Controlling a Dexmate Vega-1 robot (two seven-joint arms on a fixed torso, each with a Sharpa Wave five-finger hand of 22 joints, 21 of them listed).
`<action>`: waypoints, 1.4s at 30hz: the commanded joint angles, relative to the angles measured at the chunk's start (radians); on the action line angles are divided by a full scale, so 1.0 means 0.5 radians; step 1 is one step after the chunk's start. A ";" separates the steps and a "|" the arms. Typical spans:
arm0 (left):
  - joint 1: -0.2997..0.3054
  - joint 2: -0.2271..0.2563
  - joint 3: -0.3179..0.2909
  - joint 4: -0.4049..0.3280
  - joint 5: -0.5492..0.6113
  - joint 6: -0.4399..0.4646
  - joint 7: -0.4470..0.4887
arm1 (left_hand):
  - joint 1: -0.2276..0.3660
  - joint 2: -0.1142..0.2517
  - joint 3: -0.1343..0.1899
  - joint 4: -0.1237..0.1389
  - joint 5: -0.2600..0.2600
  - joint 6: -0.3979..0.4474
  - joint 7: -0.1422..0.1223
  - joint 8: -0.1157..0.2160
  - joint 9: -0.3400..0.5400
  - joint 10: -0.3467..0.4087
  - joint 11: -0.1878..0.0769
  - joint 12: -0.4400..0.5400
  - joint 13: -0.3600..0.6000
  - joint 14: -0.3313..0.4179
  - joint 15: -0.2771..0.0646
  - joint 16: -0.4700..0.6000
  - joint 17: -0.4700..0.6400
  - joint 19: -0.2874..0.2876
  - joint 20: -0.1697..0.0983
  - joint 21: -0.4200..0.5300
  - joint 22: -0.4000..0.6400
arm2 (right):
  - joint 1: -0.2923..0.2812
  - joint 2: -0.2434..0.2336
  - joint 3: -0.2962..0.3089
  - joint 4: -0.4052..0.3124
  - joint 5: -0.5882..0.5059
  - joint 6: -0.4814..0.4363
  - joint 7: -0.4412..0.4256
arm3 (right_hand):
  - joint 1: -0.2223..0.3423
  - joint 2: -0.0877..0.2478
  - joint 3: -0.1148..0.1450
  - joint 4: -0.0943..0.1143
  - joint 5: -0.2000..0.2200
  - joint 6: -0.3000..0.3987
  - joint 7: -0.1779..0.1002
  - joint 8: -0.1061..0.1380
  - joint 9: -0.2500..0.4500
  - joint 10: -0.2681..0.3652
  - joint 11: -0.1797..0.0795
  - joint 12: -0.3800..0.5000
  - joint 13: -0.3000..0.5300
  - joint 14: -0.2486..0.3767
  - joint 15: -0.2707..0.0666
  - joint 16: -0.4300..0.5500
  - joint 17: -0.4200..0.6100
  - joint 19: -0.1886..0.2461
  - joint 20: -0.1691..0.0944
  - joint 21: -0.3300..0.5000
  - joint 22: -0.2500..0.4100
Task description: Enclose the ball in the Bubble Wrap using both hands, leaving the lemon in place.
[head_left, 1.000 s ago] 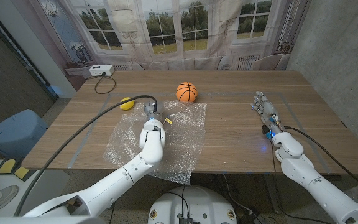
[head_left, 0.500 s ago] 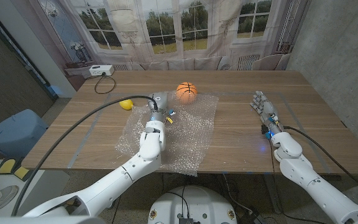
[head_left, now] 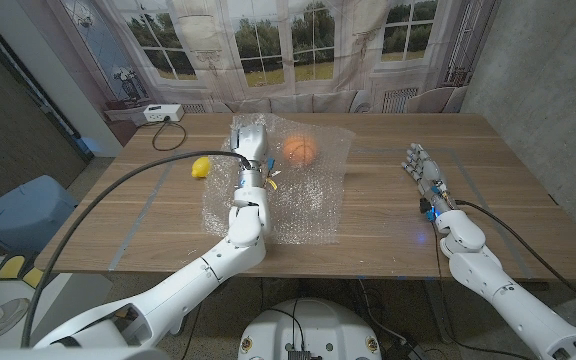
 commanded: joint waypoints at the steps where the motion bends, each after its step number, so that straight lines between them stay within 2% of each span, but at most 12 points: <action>1: -0.310 0.049 0.226 -0.023 0.107 0.304 -0.394 | 0.020 0.010 0.023 -0.004 0.020 0.058 -0.047 0.011 0.020 0.188 -0.165 -0.005 0.011 0.024 -0.041 -0.006 0.013 -0.018 -0.003 0.019 -0.001 | 0.022 0.006 0.004 0.045 0.022 0.006 0.034 | -0.006 0.001 0.010 0.001 0.013 0.015 -0.003 0.008 0.003 0.018 0.000 -0.002 0.011 0.008 0.004 0.001 0.005 0.005 0.007 -0.002 0.012; 15: -0.690 0.027 0.408 0.163 0.083 0.352 -0.983 | 0.012 0.001 0.034 -0.004 0.029 0.049 -0.054 0.014 0.018 0.180 -0.175 -0.021 0.038 0.013 -0.042 -0.029 0.039 -0.055 -0.005 0.058 -0.011 | 0.026 0.011 0.018 0.110 0.044 0.027 0.060 | -0.009 0.000 0.011 0.000 0.013 0.018 -0.002 0.008 0.003 0.021 0.003 -0.003 0.012 0.007 0.005 -0.001 0.005 0.005 0.009 -0.002 0.011; 25: -0.893 0.041 0.609 0.200 0.157 0.540 -1.520 | 0.010 -0.008 0.043 -0.007 0.030 0.018 -0.067 0.008 0.018 0.159 -0.172 -0.042 0.063 -0.010 -0.046 -0.057 0.061 -0.107 0.004 0.090 -0.020 | 0.069 0.022 0.021 0.177 0.060 0.036 0.100 | -0.010 -0.001 0.012 -0.001 0.013 0.018 -0.004 0.008 0.003 0.021 0.001 -0.005 0.012 0.008 0.005 -0.002 0.004 0.004 0.009 -0.003 0.011; 32: -1.021 0.050 0.774 0.245 0.293 0.694 -1.866 | -0.041 -0.031 0.033 0.006 0.002 -0.204 -0.086 -0.114 -0.007 0.053 -0.158 -0.094 0.087 -0.105 -0.045 -0.135 0.096 -0.209 0.030 0.142 -0.035 | 0.125 0.038 0.012 0.250 0.070 0.038 0.148 | -0.012 -0.001 0.013 -0.001 0.013 0.018 -0.003 0.007 0.003 0.019 0.002 -0.007 0.012 0.009 0.005 -0.002 0.004 0.004 0.010 -0.003 0.011; 34: -1.058 0.042 0.824 0.276 0.343 0.739 -1.964 | -0.081 -0.034 0.013 0.023 -0.016 -0.292 -0.119 -0.169 -0.016 -0.008 -0.148 -0.133 0.060 -0.183 -0.049 -0.178 0.103 -0.253 0.049 0.145 -0.043 | 0.138 0.042 0.010 0.270 0.071 0.040 0.159 | -0.012 -0.001 0.014 -0.001 0.014 0.019 -0.003 0.008 0.003 0.019 0.002 -0.007 0.012 0.009 0.005 -0.002 0.005 0.005 0.010 -0.003 0.011; 35: -1.077 0.041 0.848 0.288 0.364 0.756 -2.020 | -0.144 -0.039 -0.012 0.049 -0.034 -0.387 -0.152 -0.228 -0.028 -0.085 -0.149 -0.173 0.036 -0.270 -0.039 -0.232 0.094 -0.318 0.071 0.133 -0.053 | 0.143 0.044 0.009 0.278 0.071 0.042 0.162 | -0.013 -0.001 0.014 -0.001 0.014 0.018 -0.003 0.007 0.003 0.019 0.001 -0.007 0.012 0.009 0.004 -0.002 0.005 0.005 0.010 -0.003 0.011; 36: -1.095 0.039 0.867 0.298 0.382 0.773 -2.078 | -0.255 -0.067 -0.056 0.093 -0.060 -0.489 -0.208 -0.292 -0.042 -0.190 -0.146 -0.232 0.004 -0.372 -0.011 -0.312 0.048 -0.391 0.105 0.108 -0.067 | 0.148 0.046 0.009 0.286 0.072 0.043 0.167 | -0.013 -0.002 0.014 -0.001 0.014 0.018 -0.003 0.007 0.003 0.019 0.003 -0.007 0.012 0.010 0.005 -0.002 0.005 0.006 0.010 -0.003 0.011; 37: -1.114 0.037 0.891 0.308 0.404 0.786 -2.137 | -0.341 -0.110 -0.094 0.113 -0.077 -0.622 -0.223 -0.371 -0.059 -0.281 -0.149 -0.292 -0.030 -0.505 0.003 -0.402 -0.009 -0.478 0.167 0.068 -0.080 | 0.153 0.048 0.008 0.295 0.074 0.045 0.173 | -0.013 -0.002 0.014 -0.001 0.014 0.017 -0.004 0.007 0.003 0.019 0.002 -0.008 0.012 0.009 0.004 -0.003 0.005 0.006 0.010 -0.003 0.011; 38: -1.165 0.032 0.956 0.338 0.461 0.810 -2.283 | -0.449 -0.153 -0.138 0.140 -0.081 -0.815 -0.254 -0.481 -0.082 -0.428 -0.122 -0.388 -0.072 -0.716 0.055 -0.520 -0.083 -0.595 0.254 -0.001 -0.095 | 0.164 0.051 0.007 0.310 0.075 0.047 0.182 | -0.014 -0.002 0.014 -0.001 0.014 0.017 -0.005 0.007 0.003 0.020 0.002 -0.007 0.012 0.010 0.004 -0.002 0.005 0.005 0.010 -0.003 0.011; 39: -1.172 0.030 0.964 0.344 0.478 0.814 -2.312 | -0.541 -0.203 -0.188 0.160 -0.069 -0.978 -0.279 -0.555 -0.098 -0.618 -0.086 -0.505 -0.107 -0.918 0.135 -0.602 -0.143 -0.732 0.327 -0.087 -0.100 | 0.165 0.051 0.007 0.312 0.075 0.049 0.184 | -0.014 -0.002 0.014 -0.001 0.014 0.017 -0.004 0.007 0.003 0.020 0.002 -0.007 0.012 0.010 0.004 -0.002 0.005 0.006 0.010 -0.003 0.011; 41: -1.212 0.028 1.008 0.357 0.526 0.809 -2.454 | -0.643 -0.263 -0.265 0.174 -0.029 -1.285 -0.299 -0.606 -0.122 -0.947 -0.020 -0.697 -0.158 -1.329 0.314 -0.650 -0.255 -0.959 0.433 -0.250 -0.101 | 0.178 0.055 0.006 0.332 0.077 0.051 0.195 | -0.015 -0.001 0.014 -0.001 0.014 0.019 -0.006 0.007 0.003 0.020 0.002 -0.008 0.012 0.010 0.004 -0.003 0.005 0.005 0.010 -0.003 0.012; 42: -1.225 0.027 1.025 0.361 0.555 0.804 -2.504 | -0.661 -0.277 -0.283 0.177 -0.020 -1.361 -0.280 -0.614 -0.126 -1.017 -0.011 -0.728 -0.166 -1.407 0.341 -0.652 -0.277 -1.002 0.446 -0.284 -0.100 | 0.183 0.057 0.006 0.340 0.081 0.053 0.203 | -0.016 -0.001 0.015 -0.001 0.014 0.019 -0.006 0.007 0.003 0.019 0.002 -0.008 0.012 0.010 0.004 -0.003 0.005 0.005 0.010 -0.003 0.012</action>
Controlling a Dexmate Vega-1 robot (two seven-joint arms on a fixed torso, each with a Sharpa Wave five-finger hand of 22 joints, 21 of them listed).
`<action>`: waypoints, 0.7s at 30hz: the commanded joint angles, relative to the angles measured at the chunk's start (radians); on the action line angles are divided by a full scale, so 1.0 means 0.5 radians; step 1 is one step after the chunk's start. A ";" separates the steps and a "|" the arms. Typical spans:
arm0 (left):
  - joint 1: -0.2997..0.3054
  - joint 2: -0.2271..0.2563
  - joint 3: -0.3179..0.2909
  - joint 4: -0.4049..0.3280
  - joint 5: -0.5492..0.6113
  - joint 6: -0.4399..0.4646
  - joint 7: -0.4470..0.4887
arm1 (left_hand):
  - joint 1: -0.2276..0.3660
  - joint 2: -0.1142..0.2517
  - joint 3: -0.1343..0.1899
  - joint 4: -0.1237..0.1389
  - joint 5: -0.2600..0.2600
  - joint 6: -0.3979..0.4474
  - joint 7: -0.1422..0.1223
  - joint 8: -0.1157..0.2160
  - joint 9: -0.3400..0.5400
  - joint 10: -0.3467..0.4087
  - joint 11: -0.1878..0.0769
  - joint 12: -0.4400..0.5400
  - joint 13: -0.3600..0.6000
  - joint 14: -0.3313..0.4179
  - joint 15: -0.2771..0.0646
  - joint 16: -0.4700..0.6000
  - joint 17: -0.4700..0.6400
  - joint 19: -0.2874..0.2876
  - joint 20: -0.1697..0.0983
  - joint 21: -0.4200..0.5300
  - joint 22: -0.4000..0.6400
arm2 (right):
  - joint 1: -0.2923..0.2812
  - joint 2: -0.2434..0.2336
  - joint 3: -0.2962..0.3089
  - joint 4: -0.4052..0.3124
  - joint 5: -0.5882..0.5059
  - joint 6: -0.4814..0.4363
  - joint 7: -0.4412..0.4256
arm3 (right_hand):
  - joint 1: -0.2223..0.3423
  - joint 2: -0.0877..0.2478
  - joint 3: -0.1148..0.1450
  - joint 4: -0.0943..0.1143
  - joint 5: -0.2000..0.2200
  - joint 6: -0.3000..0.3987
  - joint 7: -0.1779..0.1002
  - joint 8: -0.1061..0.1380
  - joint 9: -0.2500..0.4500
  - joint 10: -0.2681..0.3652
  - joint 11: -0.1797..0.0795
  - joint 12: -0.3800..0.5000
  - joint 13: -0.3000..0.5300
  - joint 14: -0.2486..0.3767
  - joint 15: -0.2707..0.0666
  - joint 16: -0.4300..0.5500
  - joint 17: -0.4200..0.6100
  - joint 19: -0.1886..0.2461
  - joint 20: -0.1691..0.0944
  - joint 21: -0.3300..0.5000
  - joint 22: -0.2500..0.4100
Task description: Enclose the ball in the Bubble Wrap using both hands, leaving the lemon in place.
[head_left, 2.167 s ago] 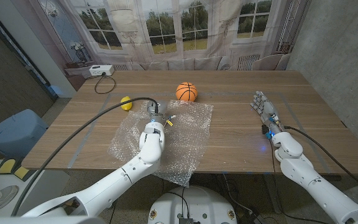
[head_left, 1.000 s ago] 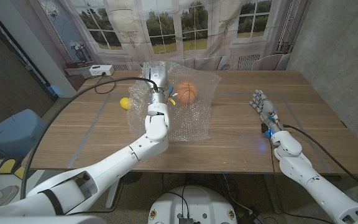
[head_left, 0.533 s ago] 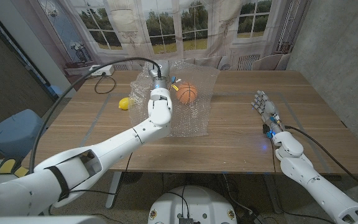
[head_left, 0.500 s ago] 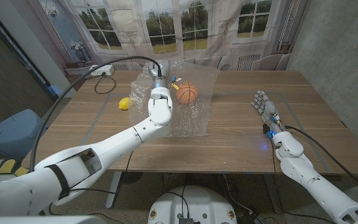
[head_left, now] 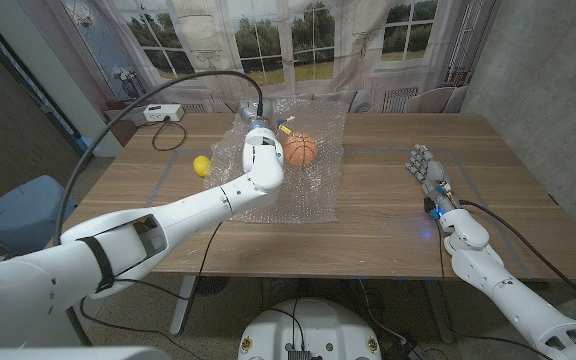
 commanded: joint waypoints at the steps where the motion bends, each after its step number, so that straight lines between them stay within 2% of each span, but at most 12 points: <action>1: -0.240 -0.016 0.278 0.115 0.276 0.141 -0.723 | -0.184 -0.098 -0.124 0.040 0.063 -0.471 -0.006 -0.085 -0.032 -0.482 0.097 -0.256 -0.073 -0.569 0.132 -0.080 -0.168 -0.318 0.144 -0.234 0.001 | 0.069 0.021 -0.009 0.102 0.015 0.016 0.066 | -0.016 0.000 0.015 -0.001 0.014 0.019 -0.004 0.007 0.003 0.020 0.002 -0.001 0.012 0.011 0.004 -0.003 0.005 0.006 0.010 -0.004 0.011; 4: -0.237 -0.012 0.279 0.095 0.348 0.108 -0.783 | -0.294 -0.145 -0.217 0.083 0.117 -0.742 0.008 -0.093 -0.044 -0.723 0.155 -0.293 -0.103 -0.821 0.217 -0.077 -0.256 -0.424 0.149 -0.361 0.002 | 0.086 0.025 -0.010 0.129 0.020 0.021 0.086 | -0.017 0.000 0.015 -0.001 0.014 0.019 -0.004 0.007 0.003 0.019 0.000 -0.001 0.012 0.012 0.005 -0.003 0.005 0.006 0.012 -0.004 0.011; 6: -0.212 -0.012 0.247 0.083 0.368 0.083 -0.765 | -0.331 -0.156 -0.244 0.101 0.132 -0.800 0.019 -0.089 -0.046 -0.790 0.178 -0.296 -0.110 -0.873 0.227 -0.073 -0.273 -0.436 0.153 -0.388 0.003 | 0.090 0.026 -0.010 0.136 0.019 0.023 0.089 | -0.018 0.000 0.015 -0.001 0.013 0.019 -0.004 0.007 0.003 0.018 0.000 -0.002 0.012 0.012 0.005 -0.003 0.005 0.006 0.011 -0.004 0.011; 8: -0.153 0.009 0.182 0.028 0.338 0.013 -0.640 | -0.361 -0.165 -0.267 0.115 0.143 -0.840 0.021 -0.087 -0.047 -0.840 0.193 -0.297 -0.116 -0.924 0.245 -0.075 -0.286 -0.434 0.151 -0.405 0.004 | 0.100 0.031 -0.008 0.159 0.029 0.027 0.108 | -0.018 0.000 0.016 -0.001 0.013 0.019 -0.004 0.007 0.003 0.019 0.000 -0.002 0.012 0.015 0.007 -0.002 0.005 0.006 0.010 -0.004 0.011; 10: -0.067 0.048 0.089 -0.055 0.266 -0.087 -0.433 | -0.408 -0.159 -0.287 0.140 0.149 -0.833 0.001 -0.072 -0.048 -0.830 0.178 -0.279 -0.121 -0.918 0.226 -0.057 -0.294 -0.415 0.143 -0.413 0.004 | 0.107 0.034 -0.007 0.176 0.035 0.030 0.120 | -0.019 -0.001 0.016 0.000 0.013 0.020 -0.004 0.007 0.003 0.020 0.000 -0.002 0.012 0.015 0.008 -0.002 0.005 0.006 0.011 -0.004 0.011; 12: 0.037 0.098 -0.013 -0.150 0.175 -0.220 -0.161 | -0.445 -0.119 -0.296 0.168 0.168 -0.717 -0.017 -0.023 -0.050 -0.727 0.154 -0.225 -0.135 -0.853 0.175 -0.019 -0.321 -0.325 0.119 -0.415 0.005 | 0.113 0.037 -0.005 0.194 0.043 0.035 0.135 | -0.020 -0.001 0.016 0.000 0.013 0.020 -0.003 0.007 0.003 0.021 0.001 -0.002 0.012 0.015 0.007 -0.002 0.005 0.006 0.010 -0.004 0.011; 13: 0.088 0.127 -0.070 -0.202 0.112 -0.303 -0.033 | -0.442 -0.104 -0.298 0.167 0.178 -0.607 -0.039 0.007 -0.051 -0.672 0.131 -0.202 -0.148 -0.793 0.135 0.001 -0.351 -0.271 0.107 -0.425 0.004 | 0.113 0.037 -0.004 0.197 0.045 0.036 0.139 | -0.021 -0.001 0.016 0.000 0.013 0.021 -0.004 0.007 0.003 0.022 0.000 -0.001 0.012 0.015 0.008 -0.002 0.005 0.006 0.013 -0.004 0.011; 16: 0.216 0.228 -0.252 -0.357 -0.134 -0.612 0.260 | -0.407 -0.058 -0.288 0.145 0.187 -0.285 -0.037 0.076 -0.049 -0.400 0.052 -0.116 -0.189 -0.552 0.013 0.065 -0.434 -0.090 0.053 -0.444 0.004 | 0.117 0.038 0.003 0.213 0.056 0.044 0.158 | -0.021 -0.002 0.016 0.000 0.013 0.022 -0.004 0.008 0.003 0.023 0.001 -0.001 0.012 0.016 0.008 -0.002 0.005 0.006 0.012 -0.004 0.012; 18: 0.253 0.277 -0.326 -0.423 -0.246 -0.770 0.317 | -0.379 -0.034 -0.277 0.126 0.184 -0.095 -0.035 0.118 -0.045 -0.243 0.007 -0.068 -0.206 -0.406 -0.072 0.102 -0.464 -0.017 0.041 -0.462 0.003 | 0.120 0.039 0.007 0.223 0.061 0.051 0.166 | -0.022 -0.002 0.016 -0.001 0.013 0.023 -0.004 0.008 0.003 0.022 0.001 -0.002 0.012 0.017 0.008 -0.002 0.005 0.006 0.011 -0.004 0.012; 21: 0.275 0.342 -0.384 -0.485 -0.330 -0.958 0.336 | -0.368 -0.040 -0.279 0.114 0.179 0.013 -0.040 0.140 -0.043 -0.169 -0.001 -0.047 -0.213 -0.345 -0.086 0.110 -0.480 0.050 0.027 -0.464 0.003 | 0.127 0.039 0.012 0.240 0.071 0.059 0.187 | -0.023 -0.002 0.017 -0.001 0.013 0.024 -0.004 0.008 0.003 0.024 0.002 -0.002 0.012 0.019 0.008 -0.001 0.005 0.006 0.013 -0.005 0.012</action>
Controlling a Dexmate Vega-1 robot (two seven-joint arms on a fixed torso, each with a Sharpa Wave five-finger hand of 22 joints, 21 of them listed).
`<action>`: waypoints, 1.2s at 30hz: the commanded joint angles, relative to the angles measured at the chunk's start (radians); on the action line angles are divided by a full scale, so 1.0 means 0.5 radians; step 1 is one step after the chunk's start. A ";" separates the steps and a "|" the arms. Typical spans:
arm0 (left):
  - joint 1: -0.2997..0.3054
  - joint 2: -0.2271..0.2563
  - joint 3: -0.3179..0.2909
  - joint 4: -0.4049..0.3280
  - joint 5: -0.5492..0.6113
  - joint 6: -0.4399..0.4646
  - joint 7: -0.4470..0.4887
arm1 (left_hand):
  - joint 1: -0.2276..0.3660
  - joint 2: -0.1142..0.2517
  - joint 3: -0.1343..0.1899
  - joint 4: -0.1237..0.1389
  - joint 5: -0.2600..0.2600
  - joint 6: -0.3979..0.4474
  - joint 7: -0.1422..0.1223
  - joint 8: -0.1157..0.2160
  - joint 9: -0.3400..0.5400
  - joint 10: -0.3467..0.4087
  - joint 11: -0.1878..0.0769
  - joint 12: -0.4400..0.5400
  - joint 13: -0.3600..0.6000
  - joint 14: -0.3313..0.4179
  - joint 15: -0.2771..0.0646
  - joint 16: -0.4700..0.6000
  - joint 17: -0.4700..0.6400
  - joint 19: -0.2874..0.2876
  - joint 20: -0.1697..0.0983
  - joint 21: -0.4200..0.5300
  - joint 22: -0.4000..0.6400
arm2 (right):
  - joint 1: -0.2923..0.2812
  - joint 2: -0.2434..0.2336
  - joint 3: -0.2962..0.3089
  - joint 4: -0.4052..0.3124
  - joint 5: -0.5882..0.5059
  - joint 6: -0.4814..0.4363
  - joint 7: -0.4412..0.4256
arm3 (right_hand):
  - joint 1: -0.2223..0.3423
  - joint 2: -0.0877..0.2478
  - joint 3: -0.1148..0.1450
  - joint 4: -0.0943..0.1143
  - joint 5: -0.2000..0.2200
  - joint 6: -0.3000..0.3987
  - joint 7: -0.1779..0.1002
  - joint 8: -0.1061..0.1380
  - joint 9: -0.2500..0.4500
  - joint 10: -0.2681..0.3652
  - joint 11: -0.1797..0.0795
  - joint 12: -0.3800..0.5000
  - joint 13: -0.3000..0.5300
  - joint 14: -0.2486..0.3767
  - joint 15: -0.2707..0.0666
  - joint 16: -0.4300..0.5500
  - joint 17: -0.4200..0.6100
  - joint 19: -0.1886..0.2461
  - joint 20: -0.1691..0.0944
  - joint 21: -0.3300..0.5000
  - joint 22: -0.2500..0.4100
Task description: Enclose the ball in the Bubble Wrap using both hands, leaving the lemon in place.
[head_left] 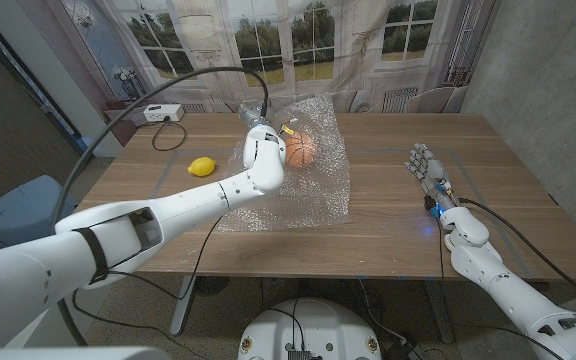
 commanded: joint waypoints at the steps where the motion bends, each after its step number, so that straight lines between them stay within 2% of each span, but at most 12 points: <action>1: 0.243 0.236 -0.359 -0.342 -0.440 -0.764 0.644 | 0.017 -0.012 -0.008 -0.025 -0.002 0.111 0.000 0.011 0.008 0.102 -0.014 0.031 -0.005 0.087 -0.165 0.012 -0.023 0.087 -0.021 -0.015 0.005 | 0.032 0.007 0.019 0.077 0.037 0.028 0.078 | 0.005 -0.015 0.017 -0.001 0.013 0.023 -0.004 0.008 0.004 0.025 0.002 -0.002 0.002 0.018 0.008 -0.002 0.005 0.006 0.013 -0.005 0.012; 3: 0.251 0.253 -0.389 -0.367 -0.469 -0.828 0.617 | -0.024 -0.058 -0.055 -0.021 0.007 -0.112 0.020 -0.112 0.008 -0.086 0.053 -0.061 -0.020 -0.034 -0.104 -0.055 -0.028 0.053 -0.013 -0.083 0.004 | 0.037 0.008 0.022 0.088 0.044 0.030 0.091 | 0.005 -0.015 0.017 -0.001 0.013 0.025 -0.003 0.009 0.004 0.025 0.002 -0.002 0.002 0.018 0.008 -0.002 0.005 0.007 0.011 -0.004 0.012; 7: 0.240 0.252 -0.416 -0.390 -0.481 -0.872 0.487 | -0.068 -0.088 -0.108 -0.007 0.037 -0.298 0.006 -0.172 0.007 -0.293 0.091 -0.149 -0.043 -0.215 -0.053 -0.122 -0.031 0.014 -0.016 -0.173 0.003 | 0.045 0.008 0.031 0.111 0.056 0.039 0.114 | 0.004 -0.016 0.018 -0.001 0.013 0.031 -0.001 0.010 0.004 0.030 0.003 0.000 0.002 0.019 0.009 -0.002 0.005 0.007 0.012 -0.004 0.012; 12: 0.188 0.201 -0.368 -0.366 -0.369 -0.822 0.257 | -0.053 -0.095 -0.117 -0.017 0.050 -0.311 -0.014 -0.167 0.005 -0.283 0.094 -0.145 -0.057 -0.197 -0.042 -0.114 -0.039 0.124 -0.053 -0.161 0.002 | 0.048 0.005 0.042 0.130 0.071 0.050 0.138 | 0.003 -0.016 0.019 -0.002 0.013 0.034 -0.001 0.011 0.004 0.029 0.001 -0.001 0.002 0.021 0.008 -0.002 0.004 0.010 0.011 -0.003 0.012; 16: 0.174 0.167 -0.339 -0.368 -0.271 -0.779 0.134 | -0.020 -0.080 -0.132 -0.033 0.077 -0.077 -0.002 -0.094 0.001 -0.060 0.066 -0.081 -0.117 0.126 -0.134 -0.030 -0.050 0.405 -0.123 -0.157 0.000 | 0.043 0.000 0.054 0.132 0.078 0.061 0.141 | 0.003 -0.016 0.019 -0.002 0.014 0.032 0.001 0.010 0.004 0.029 0.003 -0.002 0.002 0.024 0.006 -0.002 0.004 0.011 0.012 -0.003 0.012; 19: 0.163 0.143 -0.328 -0.365 -0.219 -0.763 0.041 | -0.005 -0.083 -0.138 -0.042 0.077 0.021 0.013 -0.074 0.002 0.032 0.045 -0.057 -0.134 0.195 -0.148 -0.023 -0.054 0.471 -0.138 -0.162 0.001 | 0.040 -0.002 0.063 0.139 0.083 0.071 0.144 | 0.003 -0.015 0.020 -0.003 0.014 0.030 0.000 0.009 0.004 0.027 0.000 -0.003 0.002 0.026 0.006 -0.001 0.004 0.014 0.011 -0.002 0.012; 23: 0.128 0.092 -0.298 -0.311 -0.140 -0.723 -0.117 | -0.002 -0.107 -0.174 -0.049 0.079 -0.205 -0.006 -0.179 -0.001 -0.147 0.091 -0.152 -0.176 -0.039 -0.047 -0.138 -0.057 0.375 -0.050 -0.277 0.000 | 0.039 -0.004 0.071 0.148 0.096 0.072 0.160 | 0.001 -0.014 0.021 -0.002 0.014 0.032 -0.004 0.009 0.004 0.029 -0.001 -0.003 0.002 0.034 0.005 0.001 0.004 0.015 0.012 -0.002 0.012; 26: 0.102 0.050 -0.278 -0.246 -0.098 -0.705 -0.208 | -0.054 -0.143 -0.264 -0.025 0.109 -0.664 -0.035 -0.215 -0.006 -0.546 0.160 -0.225 -0.222 -0.459 0.147 -0.186 -0.059 0.201 0.082 -0.461 0.000 | 0.043 -0.003 0.071 0.159 0.097 0.070 0.168 | 0.000 -0.014 0.021 -0.002 0.014 0.035 -0.002 0.010 0.004 0.031 0.001 -0.002 0.002 0.035 0.007 0.002 0.005 0.015 0.012 -0.002 0.012; 27: 0.099 0.037 -0.281 -0.228 -0.099 -0.702 -0.218 | -0.071 -0.142 -0.303 -0.011 0.128 -0.831 -0.065 -0.201 -0.007 -0.758 0.201 -0.228 -0.243 -0.614 0.213 -0.179 -0.061 0.126 0.112 -0.550 0.000 | 0.044 -0.003 0.072 0.162 0.098 0.069 0.168 | -0.001 -0.015 0.021 -0.002 0.014 0.036 -0.002 0.011 0.004 0.032 0.002 -0.002 0.002 0.035 0.007 0.002 0.005 0.016 0.013 -0.002 0.012; 28: 0.092 0.021 -0.282 -0.210 -0.101 -0.695 -0.240 | -0.079 -0.141 -0.322 -0.004 0.137 -0.905 -0.073 -0.198 -0.008 -0.830 0.216 -0.219 -0.253 -0.687 0.237 -0.179 -0.062 0.111 0.113 -0.585 0.000 | 0.043 -0.001 0.073 0.165 0.100 0.070 0.168 | -0.001 -0.015 0.021 -0.002 0.014 0.037 -0.002 0.011 0.004 0.032 0.002 -0.002 0.002 0.035 0.008 0.002 0.005 0.016 0.012 -0.002 0.012; 32: 0.049 -0.042 -0.263 -0.125 -0.092 -0.662 -0.346 | -0.106 -0.141 -0.357 0.014 0.150 -1.027 -0.080 -0.199 -0.009 -0.932 0.228 -0.212 -0.266 -0.768 0.279 -0.174 -0.062 0.064 0.117 -0.648 0.002 | 0.038 -0.005 0.075 0.161 0.095 0.072 0.158 | -0.003 -0.015 0.021 -0.001 0.014 0.037 -0.001 0.010 0.004 0.032 0.000 -0.002 0.002 0.034 0.008 0.001 0.005 0.016 0.012 -0.002 0.012; 36: 0.016 -0.086 -0.236 -0.024 -0.131 -0.672 -0.397 | -0.127 -0.139 -0.378 0.028 0.157 -1.025 -0.083 -0.181 -0.009 -0.907 0.230 -0.184 -0.273 -0.693 0.283 -0.138 -0.062 0.085 0.113 -0.662 0.006 | 0.019 -0.014 0.078 0.140 0.082 0.076 0.125 | -0.005 -0.016 0.020 0.000 0.014 0.037 -0.002 0.010 0.004 0.034 0.002 -0.002 0.002 0.036 0.010 0.002 0.005 0.016 0.013 -0.002 0.012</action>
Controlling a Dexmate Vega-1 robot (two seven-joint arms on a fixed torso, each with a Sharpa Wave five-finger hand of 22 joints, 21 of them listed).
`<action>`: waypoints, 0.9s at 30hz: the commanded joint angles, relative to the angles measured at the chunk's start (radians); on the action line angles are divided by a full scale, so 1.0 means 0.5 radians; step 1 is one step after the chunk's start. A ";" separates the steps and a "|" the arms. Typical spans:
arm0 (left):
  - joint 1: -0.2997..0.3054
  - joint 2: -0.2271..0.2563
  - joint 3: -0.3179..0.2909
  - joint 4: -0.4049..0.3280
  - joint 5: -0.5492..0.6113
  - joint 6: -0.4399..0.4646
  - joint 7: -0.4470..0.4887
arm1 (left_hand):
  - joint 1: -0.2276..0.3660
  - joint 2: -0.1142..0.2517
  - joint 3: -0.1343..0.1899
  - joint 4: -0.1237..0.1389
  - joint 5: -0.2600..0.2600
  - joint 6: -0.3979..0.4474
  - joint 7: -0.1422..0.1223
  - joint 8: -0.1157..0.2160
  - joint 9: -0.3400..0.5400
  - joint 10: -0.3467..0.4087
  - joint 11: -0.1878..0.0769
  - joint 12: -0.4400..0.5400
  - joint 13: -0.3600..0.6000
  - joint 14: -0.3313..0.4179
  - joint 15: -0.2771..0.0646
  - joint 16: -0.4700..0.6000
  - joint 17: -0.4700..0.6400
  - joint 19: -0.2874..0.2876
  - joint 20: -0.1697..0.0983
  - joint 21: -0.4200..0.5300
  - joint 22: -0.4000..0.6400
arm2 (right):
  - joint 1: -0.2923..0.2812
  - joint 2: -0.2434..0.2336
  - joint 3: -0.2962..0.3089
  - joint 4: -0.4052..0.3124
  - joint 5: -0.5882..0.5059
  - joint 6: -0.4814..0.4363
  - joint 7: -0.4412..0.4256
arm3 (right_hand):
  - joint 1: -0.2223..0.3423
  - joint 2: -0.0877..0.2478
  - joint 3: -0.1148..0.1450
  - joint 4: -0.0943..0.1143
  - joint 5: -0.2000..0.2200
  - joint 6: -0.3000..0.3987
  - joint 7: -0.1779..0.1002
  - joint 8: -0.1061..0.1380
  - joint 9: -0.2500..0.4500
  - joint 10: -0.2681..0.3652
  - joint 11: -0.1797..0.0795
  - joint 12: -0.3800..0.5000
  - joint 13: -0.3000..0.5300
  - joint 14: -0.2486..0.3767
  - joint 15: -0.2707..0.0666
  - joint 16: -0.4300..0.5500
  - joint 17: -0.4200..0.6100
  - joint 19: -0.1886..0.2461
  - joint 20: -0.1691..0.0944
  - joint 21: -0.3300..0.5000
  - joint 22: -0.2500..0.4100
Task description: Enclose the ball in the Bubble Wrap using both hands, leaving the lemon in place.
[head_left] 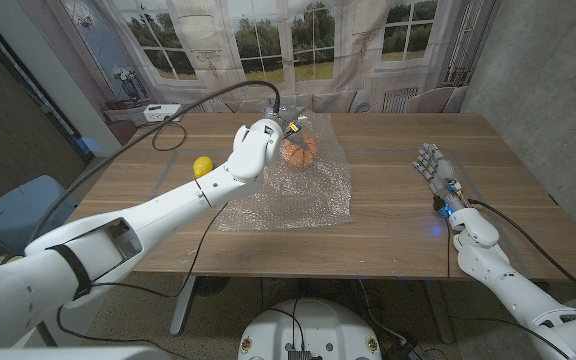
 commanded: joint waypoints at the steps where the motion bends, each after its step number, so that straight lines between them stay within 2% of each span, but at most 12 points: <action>1: -0.091 -0.143 0.053 0.230 -0.001 0.026 -0.245 | -0.030 0.003 -0.035 0.008 0.019 0.000 -0.002 0.027 0.000 0.033 0.003 0.045 -0.005 0.081 0.001 0.044 0.006 0.026 0.001 -0.013 0.006 | -0.025 -0.014 0.012 -0.012 -0.008 0.008 -0.032 | -0.004 -0.003 0.012 0.008 0.014 0.015 -0.002 0.010 0.004 0.011 0.002 -0.003 0.003 0.011 0.006 0.002 0.005 0.008 0.004 -0.002 0.012; 5: -0.102 -0.157 0.061 0.298 -0.070 -0.008 -0.196 | -0.025 0.007 -0.048 0.010 0.027 0.069 0.003 0.056 -0.001 0.092 0.015 0.073 -0.015 0.149 -0.025 0.060 0.003 0.082 -0.004 -0.014 0.009 | -0.030 -0.016 0.013 -0.019 -0.015 0.010 -0.046 | -0.006 -0.004 0.011 0.008 0.014 0.014 -0.003 0.009 0.004 0.011 0.000 -0.003 0.003 0.012 0.007 0.002 0.006 0.009 0.004 -0.002 0.012; 8: -0.111 -0.167 0.066 0.348 -0.136 -0.041 -0.157 | 0.002 0.026 -0.052 0.004 0.038 0.144 -0.001 0.075 -0.003 0.171 0.009 0.102 -0.027 0.209 -0.072 0.066 0.000 0.147 -0.003 -0.018 0.009 | -0.034 -0.021 0.010 -0.026 -0.026 0.011 -0.058 | -0.007 -0.005 0.011 0.009 0.014 0.014 -0.004 0.009 0.004 0.012 0.003 -0.003 0.003 0.013 0.007 0.002 0.006 0.009 0.005 -0.002 0.012; 13: -0.121 -0.174 0.094 0.434 -0.215 -0.092 -0.056 | 0.023 0.043 -0.045 -0.001 0.043 0.153 -0.001 0.073 -0.003 0.171 0.005 0.099 -0.033 0.201 -0.075 0.056 -0.001 0.154 -0.001 -0.028 0.007 | -0.042 -0.029 0.006 -0.040 -0.037 0.000 -0.083 | -0.010 -0.007 0.010 0.009 0.014 0.013 -0.006 0.009 0.003 0.014 0.003 -0.003 0.003 0.011 0.008 0.001 0.006 0.009 0.009 -0.002 0.012; 15: -0.118 -0.173 0.099 0.451 -0.245 -0.107 -0.006 | 0.036 0.051 -0.044 -0.005 0.045 0.142 -0.002 0.064 -0.003 0.156 0.006 0.091 -0.037 0.177 -0.053 0.041 -0.002 0.140 0.002 -0.045 0.006 | -0.043 -0.031 0.005 -0.037 -0.040 -0.001 -0.086 | -0.011 -0.008 0.009 0.009 0.014 0.014 -0.006 0.009 0.003 0.014 0.005 -0.003 0.003 0.012 0.007 0.001 0.006 0.009 0.011 -0.002 0.012; 20: -0.144 -0.190 0.138 0.509 -0.290 -0.109 0.028 | 0.043 0.055 -0.052 -0.005 0.046 0.125 -0.007 0.052 -0.002 0.134 -0.023 0.082 -0.042 0.170 -0.052 0.035 -0.001 0.103 0.004 -0.084 0.005 | -0.042 -0.028 0.006 -0.029 -0.043 0.009 -0.090 | -0.016 -0.011 0.008 0.010 0.014 0.014 -0.009 0.008 0.003 0.015 0.002 -0.003 0.003 0.011 0.005 0.000 0.007 0.005 0.025 -0.004 0.012; 27: -0.191 -0.239 0.206 0.646 -0.359 -0.098 0.039 | 0.045 0.062 -0.055 -0.004 0.047 0.093 -0.002 0.040 -0.001 0.120 -0.014 0.078 -0.043 0.187 -0.059 0.039 -0.001 0.135 -0.004 -0.084 0.008 | -0.030 -0.026 0.001 -0.022 -0.050 0.002 -0.098 | -0.020 -0.013 0.007 0.011 0.015 0.016 -0.010 0.009 0.003 0.020 0.003 -0.002 0.003 0.012 0.007 0.000 0.007 0.002 0.029 -0.006 0.012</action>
